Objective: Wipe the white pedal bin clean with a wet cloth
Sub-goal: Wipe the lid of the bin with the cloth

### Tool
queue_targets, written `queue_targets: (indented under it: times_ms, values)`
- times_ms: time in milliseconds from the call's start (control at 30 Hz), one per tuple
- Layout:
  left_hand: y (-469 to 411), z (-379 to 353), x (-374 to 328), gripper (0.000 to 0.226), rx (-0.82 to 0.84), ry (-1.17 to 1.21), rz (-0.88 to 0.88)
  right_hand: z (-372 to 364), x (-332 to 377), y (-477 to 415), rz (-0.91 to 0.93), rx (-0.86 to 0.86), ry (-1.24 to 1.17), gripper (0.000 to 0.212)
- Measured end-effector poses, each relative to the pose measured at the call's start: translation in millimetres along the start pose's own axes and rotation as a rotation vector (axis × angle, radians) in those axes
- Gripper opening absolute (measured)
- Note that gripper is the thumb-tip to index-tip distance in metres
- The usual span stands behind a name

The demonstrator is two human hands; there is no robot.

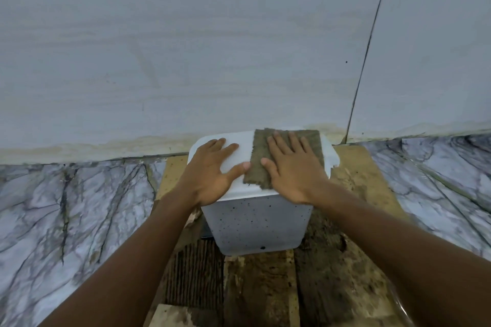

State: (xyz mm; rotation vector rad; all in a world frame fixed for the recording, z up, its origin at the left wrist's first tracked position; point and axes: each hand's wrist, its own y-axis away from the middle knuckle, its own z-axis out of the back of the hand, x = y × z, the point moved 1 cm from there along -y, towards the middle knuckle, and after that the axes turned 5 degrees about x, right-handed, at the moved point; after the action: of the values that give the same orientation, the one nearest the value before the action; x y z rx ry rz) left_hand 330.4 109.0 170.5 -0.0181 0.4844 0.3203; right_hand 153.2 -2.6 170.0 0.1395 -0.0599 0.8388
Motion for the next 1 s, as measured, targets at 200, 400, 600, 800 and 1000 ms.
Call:
queue_targets:
  times_ms: [200,400,600,800,1000]
  values:
    - [-4.5,-12.9,-61.9,0.062,-0.153,-0.029,-0.142,22.4,-19.6,13.6,0.004,-0.140,-0.324,0.062]
    - [-33.4,-50.4,-105.0,0.065,0.111,-0.281,-0.182,7.6,-68.9,24.0,-0.050,-0.087,-0.618,0.062]
    - [-68.3,-24.7,-65.7,0.066,0.167,-0.277,-0.067,-3.7,-81.4,28.2,0.116,-0.052,-0.354,0.093]
    - [-111.5,-29.1,-86.3,0.062,0.195,-0.300,-0.123,-9.6,-88.0,25.6,0.179,-0.111,-0.180,0.107]
    - [-116.8,-30.2,-93.5,0.059,0.163,-0.257,-0.105,-9.6,-87.8,25.2,0.151,-0.097,-0.154,0.111]
